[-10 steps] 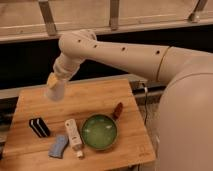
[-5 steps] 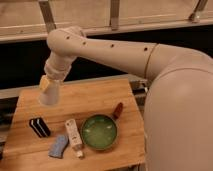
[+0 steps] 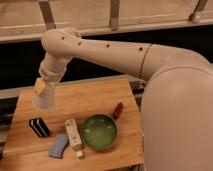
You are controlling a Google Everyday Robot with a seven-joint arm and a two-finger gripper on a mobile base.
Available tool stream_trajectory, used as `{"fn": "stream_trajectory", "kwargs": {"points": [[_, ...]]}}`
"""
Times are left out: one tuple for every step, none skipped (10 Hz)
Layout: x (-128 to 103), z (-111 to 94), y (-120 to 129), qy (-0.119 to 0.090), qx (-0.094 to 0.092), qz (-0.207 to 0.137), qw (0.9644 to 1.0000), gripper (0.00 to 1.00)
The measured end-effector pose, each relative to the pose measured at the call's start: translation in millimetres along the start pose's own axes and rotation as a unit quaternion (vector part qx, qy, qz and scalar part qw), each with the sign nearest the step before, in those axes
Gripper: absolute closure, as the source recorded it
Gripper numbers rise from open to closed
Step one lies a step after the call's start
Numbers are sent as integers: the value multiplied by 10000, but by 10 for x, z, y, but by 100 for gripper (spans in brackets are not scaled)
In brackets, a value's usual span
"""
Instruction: Place the ceramic cup over the eraser
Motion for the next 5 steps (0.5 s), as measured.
{"fn": "stream_trajectory", "kwargs": {"points": [[2,-3,-4,-1,2,4,10000,100],[-3,2,5,14,6,-11,10000,100],[-11,4,14,95,73,-47,9999,100],[-32,30,79,311,158,-96,9993,100],[-45,55,154,482,226,-131,9985,100]]}}
